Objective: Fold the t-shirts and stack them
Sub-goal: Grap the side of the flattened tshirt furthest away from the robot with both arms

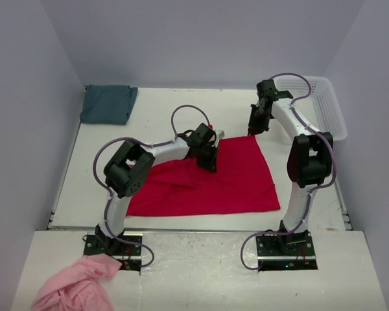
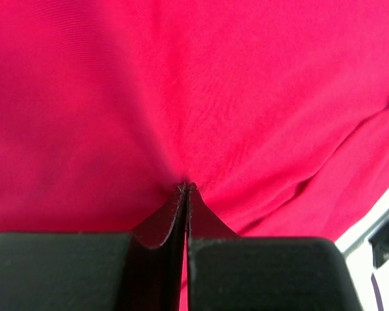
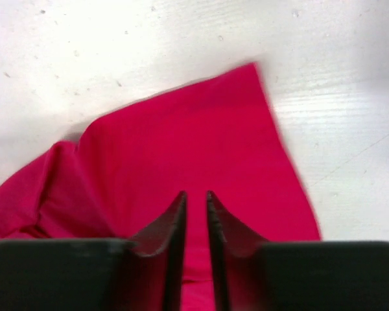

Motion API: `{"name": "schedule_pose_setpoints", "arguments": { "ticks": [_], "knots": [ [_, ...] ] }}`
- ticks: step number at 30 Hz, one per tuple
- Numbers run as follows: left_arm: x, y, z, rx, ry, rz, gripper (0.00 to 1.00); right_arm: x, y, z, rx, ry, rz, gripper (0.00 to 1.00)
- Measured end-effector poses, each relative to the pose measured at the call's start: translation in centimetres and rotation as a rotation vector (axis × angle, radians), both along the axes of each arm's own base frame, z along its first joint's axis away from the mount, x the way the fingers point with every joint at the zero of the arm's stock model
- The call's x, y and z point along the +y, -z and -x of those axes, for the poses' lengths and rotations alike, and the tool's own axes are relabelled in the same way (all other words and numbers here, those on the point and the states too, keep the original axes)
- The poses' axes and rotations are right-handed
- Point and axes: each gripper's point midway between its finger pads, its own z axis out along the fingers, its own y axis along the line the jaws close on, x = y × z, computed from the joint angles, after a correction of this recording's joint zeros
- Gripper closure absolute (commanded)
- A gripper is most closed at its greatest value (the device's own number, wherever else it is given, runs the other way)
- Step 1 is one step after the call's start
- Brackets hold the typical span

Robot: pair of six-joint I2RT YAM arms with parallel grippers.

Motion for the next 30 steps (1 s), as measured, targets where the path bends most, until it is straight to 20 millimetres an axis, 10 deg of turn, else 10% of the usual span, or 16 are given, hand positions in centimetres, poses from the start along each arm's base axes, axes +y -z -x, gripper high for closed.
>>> {"name": "schedule_pose_setpoints", "arguments": {
  "ticks": [9, 22, 30],
  "knots": [
    [3.9, 0.2, 4.4, 0.065, -0.019, -0.042, 1.00, -0.4, 2.4, 0.6, 0.096, -0.001, -0.002, 0.59],
    [4.2, -0.3, 5.2, 0.041, -0.004, -0.088, 1.00, 1.5, 3.1, -2.4, 0.120, -0.041, -0.064, 0.58],
    [0.4, -8.7, 0.7, -0.224, -0.016, -0.103, 1.00, 2.1, 2.6, -1.9, 0.112, -0.056, -0.088, 0.58]
  ]
}}
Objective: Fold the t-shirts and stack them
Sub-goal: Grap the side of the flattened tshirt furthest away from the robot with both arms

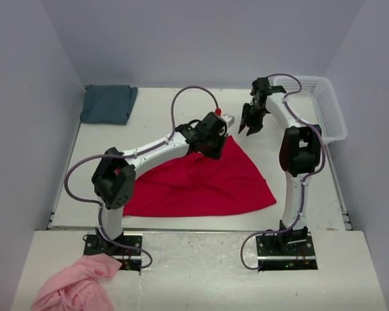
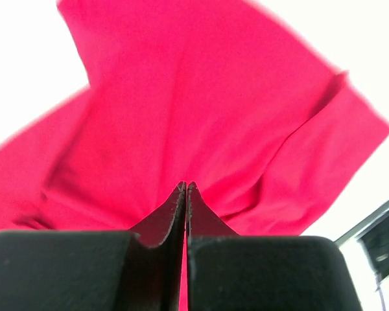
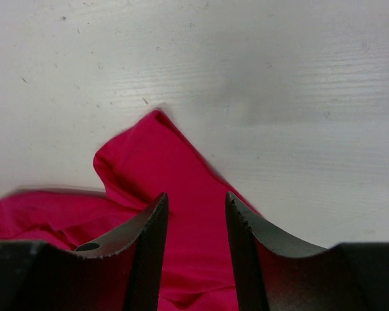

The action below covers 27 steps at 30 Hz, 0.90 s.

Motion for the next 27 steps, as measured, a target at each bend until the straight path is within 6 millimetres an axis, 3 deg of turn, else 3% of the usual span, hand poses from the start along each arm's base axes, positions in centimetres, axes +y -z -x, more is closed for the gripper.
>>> {"name": "schedule_pose_setpoints", "arguments": {
  "ticks": [4, 6, 9, 14, 17, 22, 27],
  "knots": [
    [-3.0, -4.8, -2.8, -0.090, 0.013, 0.084, 1.00, 0.2, -0.4, -0.4, -0.016, -0.002, -0.006, 0.58],
    [-4.7, -5.5, -4.1, -0.109, 0.026, 0.114, 1.00, 0.3, -0.7, -0.5, -0.023, -0.005, -0.010, 0.58],
    [-6.5, -3.3, -5.1, -0.080, 0.047, 0.118, 1.00, 0.3, -1.3, -1.0, -0.039, -0.011, -0.011, 0.59],
    [-7.0, 4.9, -4.9, 0.038, 0.060, 0.021, 1.00, 0.3, -1.7, -1.3, -0.055, -0.018, -0.009, 0.62],
    [-6.4, 8.4, -4.3, 0.097, 0.058, -0.037, 1.00, 0.1, -1.7, -1.6, -0.069, -0.015, -0.002, 0.67],
    [-6.8, 7.5, -4.9, 0.083, 0.057, -0.017, 1.00, -0.4, -1.6, -1.4, -0.067, -0.006, -0.002, 0.88],
    [-7.6, 8.4, -4.2, 0.123, 0.088, 0.015, 1.00, -0.7, -1.6, -1.5, -0.068, 0.005, 0.001, 0.91]
  ]
}}
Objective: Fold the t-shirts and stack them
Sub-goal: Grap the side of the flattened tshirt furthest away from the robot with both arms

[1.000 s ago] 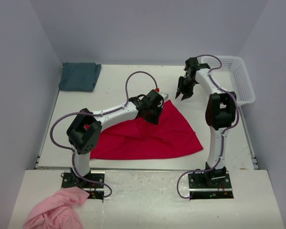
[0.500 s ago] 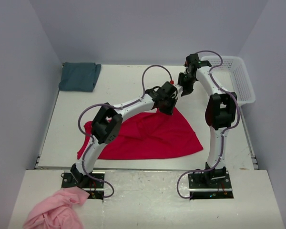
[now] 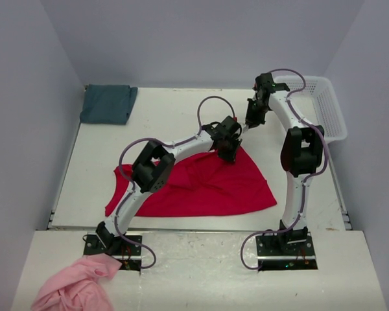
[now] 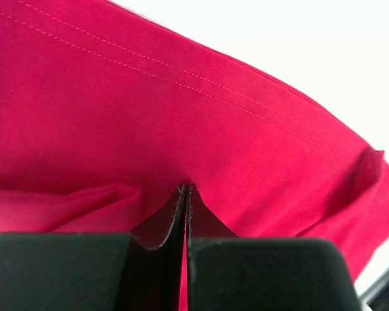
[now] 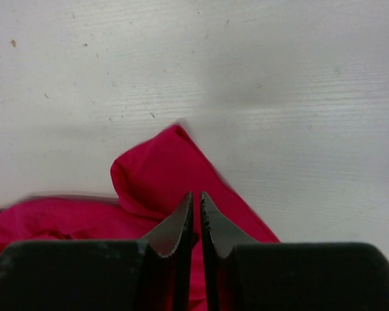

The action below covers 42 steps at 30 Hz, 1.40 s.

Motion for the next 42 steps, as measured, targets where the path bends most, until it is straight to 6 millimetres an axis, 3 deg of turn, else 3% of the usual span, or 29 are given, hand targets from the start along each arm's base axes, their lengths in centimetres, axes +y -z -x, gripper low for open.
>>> {"name": "schedule_pose_setpoints", "arguments": {
  "ticks": [5, 13, 16, 18, 21, 26, 30, 35, 42],
  "knots": [
    [-1.8, -0.1, 1.1, 0.053, 0.059, 0.100, 1.00, -1.3, -0.7, -0.3, -0.018, 0.042, 0.018, 0.91],
    [-3.9, -0.1, 3.5, 0.141, 0.156, 0.224, 1.00, -6.9, -5.1, -0.8, -0.123, 0.186, 0.046, 0.87],
    [-4.5, -0.1, 4.1, 0.157, 0.184, 0.249, 1.00, -7.7, -6.6, -1.0, -0.159, 0.200, 0.034, 0.83],
    [-4.8, -0.1, 4.6, 0.165, 0.198, 0.257, 1.00, -7.1, -6.7, -1.0, -0.159, 0.184, 0.005, 0.72],
    [-5.0, 0.1, 5.3, 0.179, 0.214, 0.265, 1.00, -5.5, -5.7, -0.5, -0.127, 0.147, -0.051, 0.62],
    [-4.9, 0.2, 5.9, 0.189, 0.224, 0.291, 1.00, -4.2, -2.1, 1.3, -0.019, 0.125, -0.070, 0.60],
    [-4.2, 0.2, 6.6, 0.198, 0.219, 0.285, 1.00, -4.3, 0.4, 2.6, 0.051, 0.130, -0.047, 0.59],
    [-3.4, 0.2, 7.2, 0.206, 0.216, 0.277, 1.00, -5.0, 2.0, 4.0, 0.104, 0.142, -0.005, 0.59],
    [-3.2, 0.1, 7.4, 0.205, 0.216, 0.279, 1.00, -5.6, 5.4, 7.5, 0.220, 0.143, 0.060, 0.60]
  ]
}}
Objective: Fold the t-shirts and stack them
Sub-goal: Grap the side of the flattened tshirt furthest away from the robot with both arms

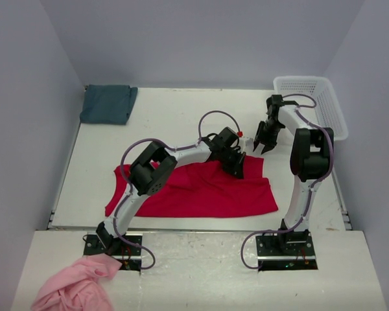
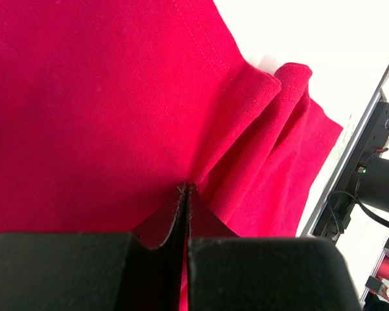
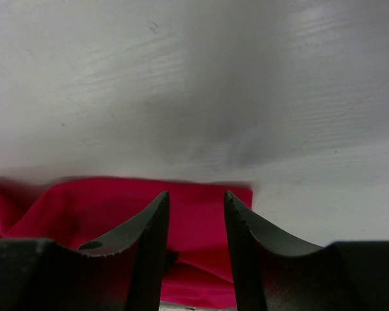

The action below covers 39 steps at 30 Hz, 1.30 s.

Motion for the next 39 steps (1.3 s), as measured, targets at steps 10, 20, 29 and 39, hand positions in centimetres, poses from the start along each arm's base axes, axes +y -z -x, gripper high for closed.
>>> {"name": "schedule_pose_setpoints", "arguments": {
  "ticks": [10, 20, 29, 39],
  "knots": [
    [0.1, 0.0, 0.0, 0.000, -0.001, -0.002, 1.00, -1.0, 1.8, 2.5, 0.077, -0.011, 0.095, 0.54],
    [0.1, 0.0, -0.1, 0.001, -0.002, -0.002, 1.00, -1.7, 1.9, 3.4, 0.094, -0.014, 0.144, 0.53],
    [0.3, 0.0, -0.3, 0.006, -0.006, -0.002, 1.00, -1.5, 1.9, 3.5, 0.092, -0.014, 0.133, 0.75],
    [0.7, 0.0, -0.6, 0.012, -0.014, -0.003, 1.00, -1.4, 2.1, 3.9, 0.104, -0.010, 0.128, 1.00]
  ]
}}
